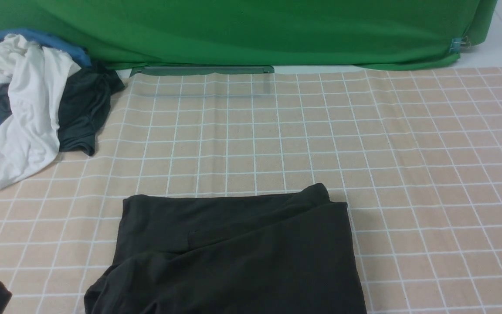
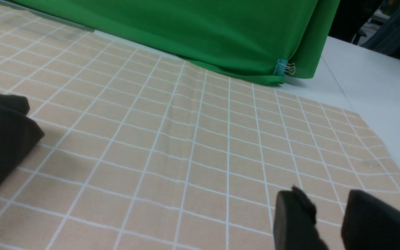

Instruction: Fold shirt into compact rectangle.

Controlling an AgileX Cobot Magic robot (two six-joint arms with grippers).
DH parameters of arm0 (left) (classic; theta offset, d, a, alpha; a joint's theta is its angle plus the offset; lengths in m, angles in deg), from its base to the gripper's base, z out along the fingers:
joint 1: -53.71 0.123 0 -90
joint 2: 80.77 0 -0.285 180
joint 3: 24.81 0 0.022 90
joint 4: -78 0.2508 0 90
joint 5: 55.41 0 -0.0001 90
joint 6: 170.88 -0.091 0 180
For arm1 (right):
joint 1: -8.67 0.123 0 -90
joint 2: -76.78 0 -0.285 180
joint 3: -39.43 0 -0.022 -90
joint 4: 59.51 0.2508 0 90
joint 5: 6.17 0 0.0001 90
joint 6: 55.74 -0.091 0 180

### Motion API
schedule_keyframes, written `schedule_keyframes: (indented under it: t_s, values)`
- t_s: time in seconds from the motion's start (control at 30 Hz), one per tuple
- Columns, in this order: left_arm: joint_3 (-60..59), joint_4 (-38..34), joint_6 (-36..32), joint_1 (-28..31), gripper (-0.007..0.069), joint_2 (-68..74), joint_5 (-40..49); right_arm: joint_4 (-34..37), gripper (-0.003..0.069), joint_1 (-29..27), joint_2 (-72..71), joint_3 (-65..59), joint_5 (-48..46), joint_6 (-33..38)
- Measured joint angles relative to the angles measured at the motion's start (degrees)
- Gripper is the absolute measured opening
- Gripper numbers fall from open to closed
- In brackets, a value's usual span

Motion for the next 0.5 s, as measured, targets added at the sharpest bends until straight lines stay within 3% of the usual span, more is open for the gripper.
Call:
schedule_keyframes:
  t_s: [0.33, 0.4, 0.5]
  values:
    - [-0.5, 2.9, 0.9, 0.0, 0.0035, 0.0, 1.2, 0.0, 0.0238, 0.0, 0.0, 0.0, 0.0, 0.0]
    - [-0.5, 1.8, 3.0, 0.0, 0.0035, 0.0, 1.2, 0.0, 0.0238, 0.0, 0.0, 0.0, 0.0, 0.0]
    - [-1.5, 4.1, 11.3, 0.0, 0.0035, -0.4, 0.7, 0.0, 0.0238, 0.0, 0.0, 0.0, 0.0, 0.0]
